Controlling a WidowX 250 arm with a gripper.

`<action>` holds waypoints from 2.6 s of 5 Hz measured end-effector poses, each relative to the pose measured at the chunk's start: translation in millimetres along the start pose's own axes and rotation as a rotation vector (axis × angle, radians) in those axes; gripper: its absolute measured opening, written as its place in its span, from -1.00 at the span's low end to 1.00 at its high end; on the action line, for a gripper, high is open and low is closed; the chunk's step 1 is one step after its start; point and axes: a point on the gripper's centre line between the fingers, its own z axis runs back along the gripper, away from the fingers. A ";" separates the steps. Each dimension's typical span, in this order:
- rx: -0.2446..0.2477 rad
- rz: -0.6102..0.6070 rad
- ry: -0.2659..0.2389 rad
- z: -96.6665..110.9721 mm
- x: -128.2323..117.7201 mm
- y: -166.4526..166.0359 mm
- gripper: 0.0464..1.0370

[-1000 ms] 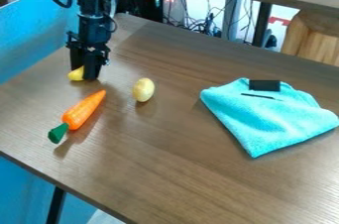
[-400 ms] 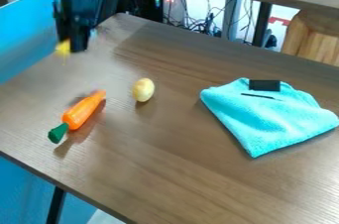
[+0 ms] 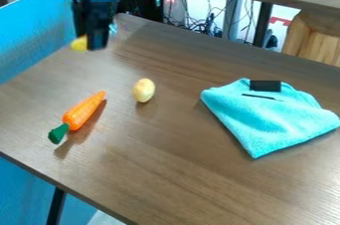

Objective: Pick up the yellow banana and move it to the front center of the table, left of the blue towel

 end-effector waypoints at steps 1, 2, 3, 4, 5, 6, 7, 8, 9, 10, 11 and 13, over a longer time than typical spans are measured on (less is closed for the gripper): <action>-0.031 -0.113 0.033 -4.4 -10.2 -47.0 -0.19; -0.017 -0.211 0.047 -9.8 -10.3 -82.9 -0.19; -0.005 -0.301 0.062 -23.5 -1.9 -120.7 -0.19; 0.005 -0.334 0.051 -38.5 10.0 -137.0 -0.19; 0.014 -0.355 0.093 -62.7 19.2 -151.7 -0.19; 0.018 -0.376 0.147 -83.0 17.9 -161.9 -0.19; -0.002 -0.389 0.209 -100.6 12.1 -167.0 -0.19; 0.009 -0.401 0.200 -102.6 12.5 -171.2 -0.19; 0.016 -0.414 0.206 -103.4 12.2 -169.9 0.02; 0.013 -0.416 0.209 -102.6 5.7 -169.6 0.46; -0.023 -0.398 0.139 -88.2 1.4 -164.7 0.91; 0.003 -0.303 -0.011 -33.5 -6.3 -144.7 0.93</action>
